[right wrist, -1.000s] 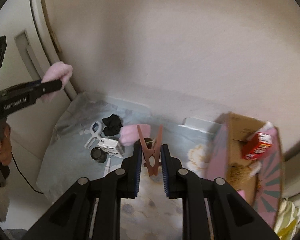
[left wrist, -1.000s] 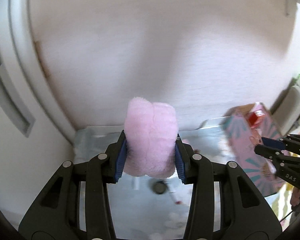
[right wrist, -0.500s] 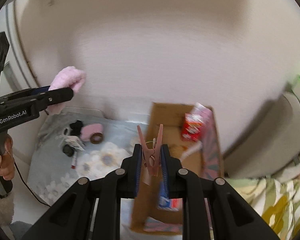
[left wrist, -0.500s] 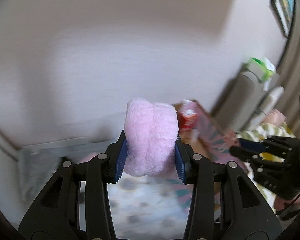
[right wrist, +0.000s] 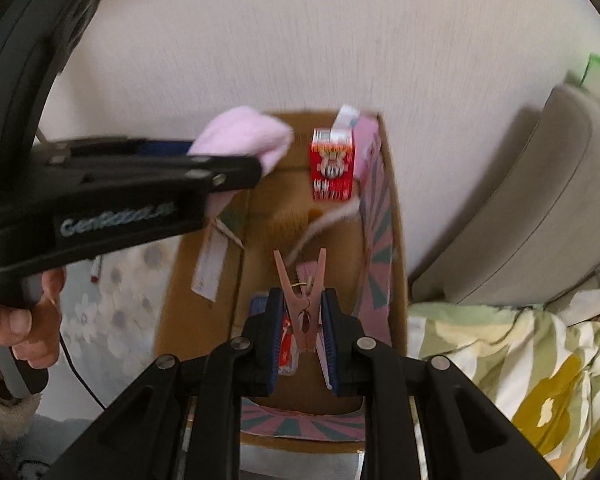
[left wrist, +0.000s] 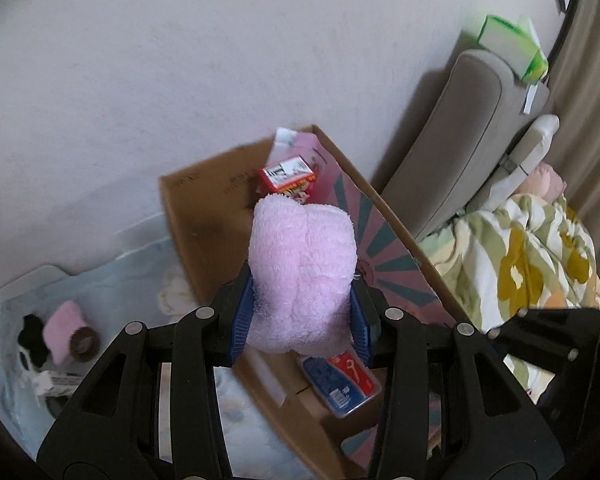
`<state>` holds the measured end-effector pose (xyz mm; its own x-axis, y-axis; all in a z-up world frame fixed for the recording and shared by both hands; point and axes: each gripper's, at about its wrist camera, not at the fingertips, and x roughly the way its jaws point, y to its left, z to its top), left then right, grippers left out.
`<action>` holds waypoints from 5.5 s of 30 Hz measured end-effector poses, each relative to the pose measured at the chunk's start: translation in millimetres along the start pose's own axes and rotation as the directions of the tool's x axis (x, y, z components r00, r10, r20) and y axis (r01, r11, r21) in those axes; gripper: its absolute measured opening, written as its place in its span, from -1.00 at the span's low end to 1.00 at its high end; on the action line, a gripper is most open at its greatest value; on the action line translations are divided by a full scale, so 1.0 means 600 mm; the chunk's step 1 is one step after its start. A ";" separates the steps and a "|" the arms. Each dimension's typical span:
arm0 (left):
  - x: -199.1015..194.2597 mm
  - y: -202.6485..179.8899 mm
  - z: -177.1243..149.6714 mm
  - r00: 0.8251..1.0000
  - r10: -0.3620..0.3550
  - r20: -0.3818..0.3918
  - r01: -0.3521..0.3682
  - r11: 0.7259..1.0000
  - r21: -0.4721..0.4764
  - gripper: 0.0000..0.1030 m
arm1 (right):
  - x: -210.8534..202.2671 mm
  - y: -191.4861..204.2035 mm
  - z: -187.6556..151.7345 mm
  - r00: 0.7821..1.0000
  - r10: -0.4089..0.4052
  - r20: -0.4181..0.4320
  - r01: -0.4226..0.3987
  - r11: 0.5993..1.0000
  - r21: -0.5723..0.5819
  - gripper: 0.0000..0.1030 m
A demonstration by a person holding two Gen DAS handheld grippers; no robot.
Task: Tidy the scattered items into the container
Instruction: 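Lower the hair tie and clothespin into the box and open both grippers, then return both grippers to the remaining items on the blanket, then grasp the white plastic clip with the left gripper while the right grasps the black round cap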
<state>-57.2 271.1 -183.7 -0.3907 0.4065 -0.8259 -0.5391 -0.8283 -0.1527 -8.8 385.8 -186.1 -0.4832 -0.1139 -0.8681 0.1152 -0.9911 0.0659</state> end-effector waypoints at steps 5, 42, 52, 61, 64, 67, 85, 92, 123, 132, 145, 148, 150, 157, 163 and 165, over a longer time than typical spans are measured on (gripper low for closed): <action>0.015 -0.005 0.002 1.000 0.010 -0.026 -0.010 1.000 -0.003 -0.25 | 0.023 -0.005 -0.008 1.000 0.012 -0.022 -0.013 1.000 -0.022 -0.66; -0.122 0.077 -0.005 0.998 -0.019 0.062 0.024 0.996 -0.085 0.98 | -0.045 0.050 -0.008 0.999 -0.016 0.042 0.014 0.998 0.064 0.42; -0.191 0.153 -0.035 0.994 0.010 0.106 0.003 0.992 -0.128 0.98 | -0.051 0.090 -0.012 0.998 -0.043 0.049 0.038 0.995 0.091 0.42; -0.286 0.258 -0.083 0.976 0.129 0.178 -0.090 0.973 -0.214 0.98 | -0.066 0.140 0.009 0.996 -0.054 0.071 0.052 0.998 0.039 0.42; -0.317 0.303 -0.110 0.960 0.210 0.183 -0.162 0.955 -0.248 0.98 | -0.069 0.160 0.020 0.995 -0.051 0.084 0.050 0.999 0.008 0.42; -0.339 0.341 -0.137 0.944 0.280 0.175 -0.224 0.933 -0.282 0.98 | -0.068 0.180 0.032 0.995 -0.037 0.096 0.039 0.999 -0.019 0.42; -0.345 0.520 -0.280 0.915 0.405 0.006 -0.361 0.822 -0.441 0.98 | 0.054 0.353 0.084 0.994 0.106 -0.025 -0.109 0.972 -0.209 0.42; -0.278 0.559 -0.324 0.922 0.382 -0.068 -0.372 0.820 -0.436 0.98 | 0.103 0.393 0.087 0.990 0.127 -0.064 -0.138 0.966 -0.219 0.42; -0.055 0.666 -0.309 0.952 0.255 -0.167 -0.304 0.842 -0.446 0.60 | 0.255 0.583 0.026 0.986 0.163 0.033 -0.132 0.888 -0.440 0.02; -0.053 0.666 -0.309 0.952 0.266 -0.152 -0.306 0.852 -0.425 0.58 | 0.278 0.593 0.032 0.985 0.175 0.009 -0.154 0.893 -0.422 -0.13; -0.055 0.645 -0.302 0.957 0.230 -0.175 -0.286 0.847 -0.449 0.58 | 0.294 0.599 0.041 0.983 0.186 0.000 -0.170 0.897 -0.408 -0.30; -0.059 0.643 -0.303 0.957 0.239 -0.162 -0.288 0.846 -0.449 0.56 | 0.296 0.601 0.043 0.982 0.189 -0.001 -0.173 0.896 -0.410 -0.31; -0.065 0.645 -0.304 0.959 0.236 -0.156 -0.282 0.842 -0.460 0.45 | 0.297 0.603 0.045 0.982 0.188 0.001 -0.171 0.895 -0.412 -0.32; -0.079 0.652 -0.306 0.965 0.226 -0.135 -0.263 0.820 -0.508 0.42 | 0.300 0.611 0.049 0.983 0.183 0.012 -0.162 0.894 -0.417 -0.33; -0.065 0.631 -0.286 0.944 0.275 -0.183 -0.328 0.833 -0.445 0.43 | 0.302 0.624 0.054 0.983 0.181 0.013 -0.158 0.888 -0.432 -0.36; -0.061 0.625 -0.282 0.936 0.294 -0.194 -0.350 0.840 -0.415 0.43 | 0.303 0.626 0.054 0.982 0.190 0.008 -0.168 0.887 -0.430 -0.36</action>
<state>-118.8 -119.4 -302.4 -0.3792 0.0616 -0.9232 -0.0061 -0.9979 -0.0641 -81.6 -9.2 -302.8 -0.4597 -0.3006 -0.8356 0.5568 -0.8306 -0.0075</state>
